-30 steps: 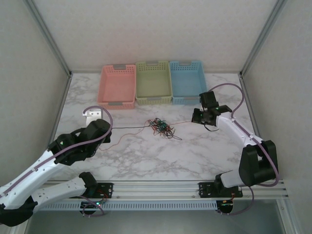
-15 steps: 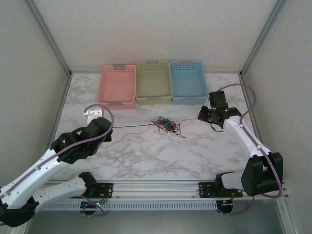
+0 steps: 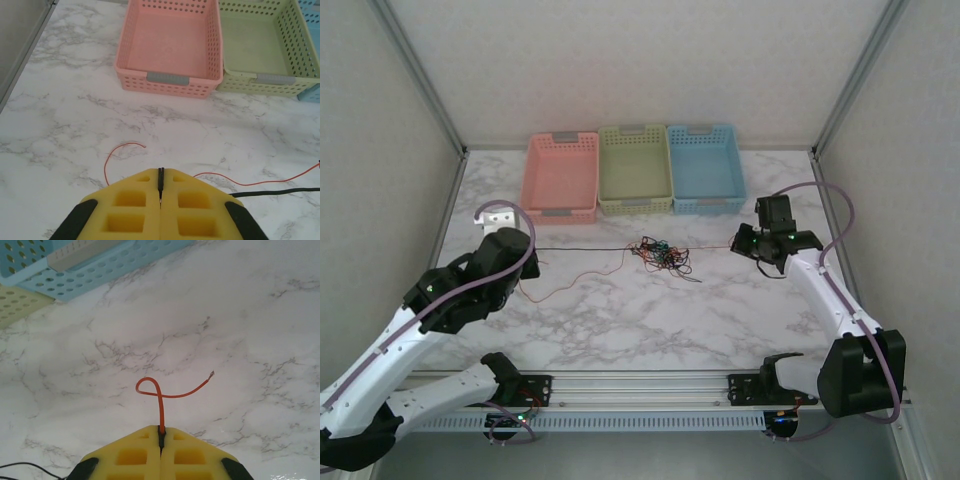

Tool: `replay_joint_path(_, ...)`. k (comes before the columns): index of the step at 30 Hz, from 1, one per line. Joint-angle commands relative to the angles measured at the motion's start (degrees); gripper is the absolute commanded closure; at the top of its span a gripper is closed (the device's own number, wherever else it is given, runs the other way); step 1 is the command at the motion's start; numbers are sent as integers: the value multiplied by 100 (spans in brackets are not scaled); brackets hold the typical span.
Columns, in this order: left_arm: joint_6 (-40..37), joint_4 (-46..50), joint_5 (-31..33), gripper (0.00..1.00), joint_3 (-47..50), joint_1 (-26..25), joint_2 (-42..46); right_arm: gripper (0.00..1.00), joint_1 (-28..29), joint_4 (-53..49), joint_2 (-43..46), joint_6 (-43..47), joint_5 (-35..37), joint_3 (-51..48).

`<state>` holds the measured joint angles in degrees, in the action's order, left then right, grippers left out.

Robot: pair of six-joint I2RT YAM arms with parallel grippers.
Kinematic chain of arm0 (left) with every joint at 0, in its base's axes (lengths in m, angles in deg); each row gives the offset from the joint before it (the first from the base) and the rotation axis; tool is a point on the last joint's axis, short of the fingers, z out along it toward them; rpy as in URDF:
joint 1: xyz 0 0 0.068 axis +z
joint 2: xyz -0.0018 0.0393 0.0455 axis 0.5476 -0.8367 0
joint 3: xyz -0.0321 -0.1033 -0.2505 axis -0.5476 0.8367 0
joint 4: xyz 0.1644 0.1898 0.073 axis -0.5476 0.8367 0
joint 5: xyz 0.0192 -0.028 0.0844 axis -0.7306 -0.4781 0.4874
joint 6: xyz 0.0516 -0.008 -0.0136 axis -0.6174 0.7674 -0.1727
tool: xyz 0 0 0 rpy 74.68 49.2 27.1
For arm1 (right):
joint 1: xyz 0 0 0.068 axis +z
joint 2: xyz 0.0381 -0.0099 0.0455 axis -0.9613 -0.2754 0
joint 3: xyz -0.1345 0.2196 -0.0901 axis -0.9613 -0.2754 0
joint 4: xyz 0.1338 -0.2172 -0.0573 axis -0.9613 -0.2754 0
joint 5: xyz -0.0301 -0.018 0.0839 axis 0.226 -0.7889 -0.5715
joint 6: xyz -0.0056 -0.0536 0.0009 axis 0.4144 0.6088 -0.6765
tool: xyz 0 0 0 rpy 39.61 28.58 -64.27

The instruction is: Untangle the cables

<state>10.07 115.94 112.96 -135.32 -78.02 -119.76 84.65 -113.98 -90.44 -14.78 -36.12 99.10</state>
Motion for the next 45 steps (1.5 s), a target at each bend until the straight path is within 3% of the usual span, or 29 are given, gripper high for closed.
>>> replay_joint_path(1, -163, 377, 507, 100, -142, 156, 21, 100, -204, 90, 69, -42, 405, -152)
replay_joint_path(7, -167, 405, 562, 100, -160, 210, -16, 100, -209, 134, 98, -20, 367, -150)
replay_joint_path(18, -482, 931, 1316, 100, -913, 325, 186, 100, -205, -6, 203, -78, 533, -129)
replay_joint_path(24, -665, 1033, 1654, 100, -1084, 346, 174, 100, -230, -110, 269, -85, 1035, -261)
replay_joint_path(35, -971, 1316, 2668, 100, -1429, 399, 116, 100, -739, -68, 28, -213, 1178, -371)
replay_joint_path(39, -1022, 1148, 2518, 100, -1276, 421, 18, 100, -766, 200, 116, -266, 929, -578)
replay_joint_path(45, -833, 954, 1697, 100, -895, 425, 89, 100, -765, 582, 297, -285, 172, -728)
